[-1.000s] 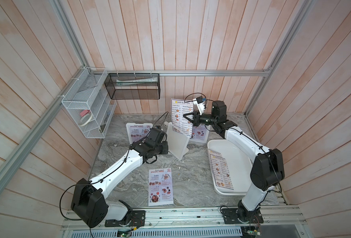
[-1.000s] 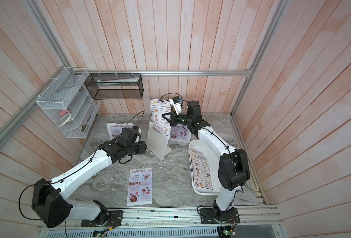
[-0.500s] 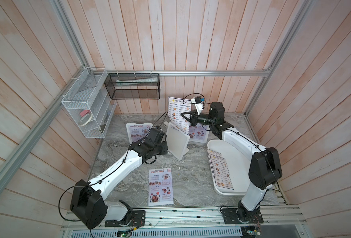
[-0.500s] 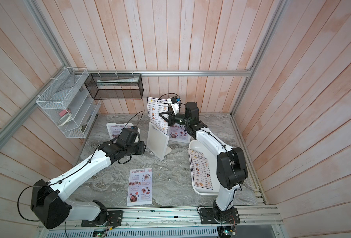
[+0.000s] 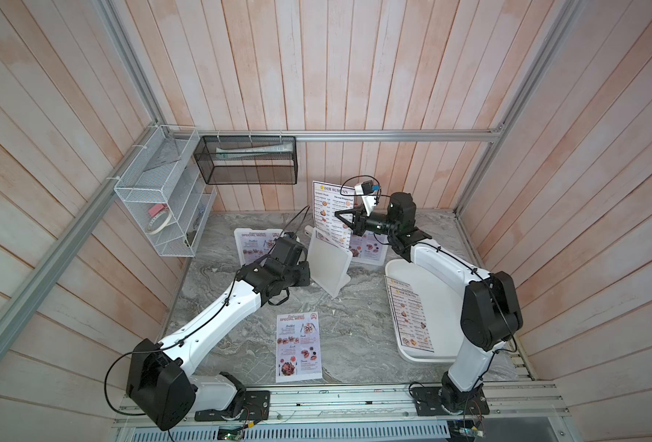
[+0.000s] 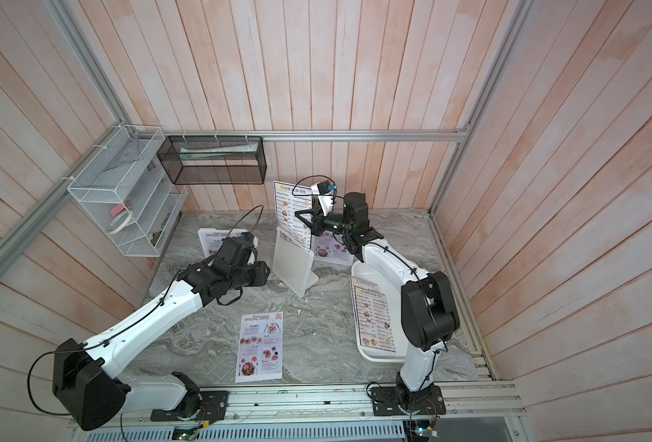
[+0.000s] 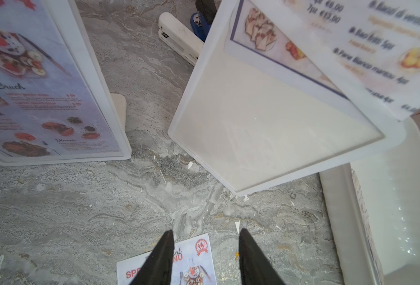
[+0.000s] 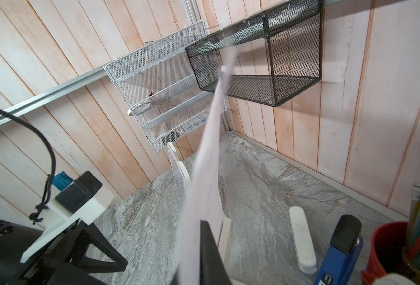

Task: Replace the menus in the menu holders
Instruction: Insert the menu into the menu holder.

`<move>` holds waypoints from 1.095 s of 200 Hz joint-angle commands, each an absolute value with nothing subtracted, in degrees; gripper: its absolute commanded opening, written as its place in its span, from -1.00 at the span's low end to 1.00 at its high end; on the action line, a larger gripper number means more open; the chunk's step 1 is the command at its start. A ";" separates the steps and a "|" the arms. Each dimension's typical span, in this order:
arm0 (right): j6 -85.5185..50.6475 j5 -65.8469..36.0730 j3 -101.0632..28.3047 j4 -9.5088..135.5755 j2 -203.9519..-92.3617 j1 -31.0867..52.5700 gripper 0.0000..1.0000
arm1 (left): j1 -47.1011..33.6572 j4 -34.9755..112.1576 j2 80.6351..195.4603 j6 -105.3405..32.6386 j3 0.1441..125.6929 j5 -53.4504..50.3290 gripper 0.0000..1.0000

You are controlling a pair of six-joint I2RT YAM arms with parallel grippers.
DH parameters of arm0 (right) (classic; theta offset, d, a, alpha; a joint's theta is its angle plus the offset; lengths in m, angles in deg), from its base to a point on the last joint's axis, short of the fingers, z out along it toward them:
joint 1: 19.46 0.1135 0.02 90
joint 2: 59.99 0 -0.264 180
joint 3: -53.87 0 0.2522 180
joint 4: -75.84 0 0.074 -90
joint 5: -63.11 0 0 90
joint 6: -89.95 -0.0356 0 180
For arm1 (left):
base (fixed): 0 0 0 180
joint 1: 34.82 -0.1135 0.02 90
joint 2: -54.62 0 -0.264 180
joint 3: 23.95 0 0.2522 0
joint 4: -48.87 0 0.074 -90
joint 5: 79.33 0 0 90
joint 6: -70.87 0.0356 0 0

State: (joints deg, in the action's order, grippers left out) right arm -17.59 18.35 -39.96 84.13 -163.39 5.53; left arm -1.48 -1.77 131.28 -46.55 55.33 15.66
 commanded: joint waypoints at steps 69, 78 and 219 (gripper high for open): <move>-19.47 19.20 -35.04 89.99 -160.39 6.04 -0.57 | -1.49 -1.60 129.67 -46.55 54.54 16.92 -0.09; -19.43 19.17 -34.80 90.00 -160.13 6.04 -0.56 | -1.51 -1.62 129.68 -46.45 54.66 16.89 -0.09; -17.79 14.17 -29.03 87.51 -154.34 6.56 -0.81 | -1.65 -0.62 129.85 -46.69 53.97 16.38 -0.09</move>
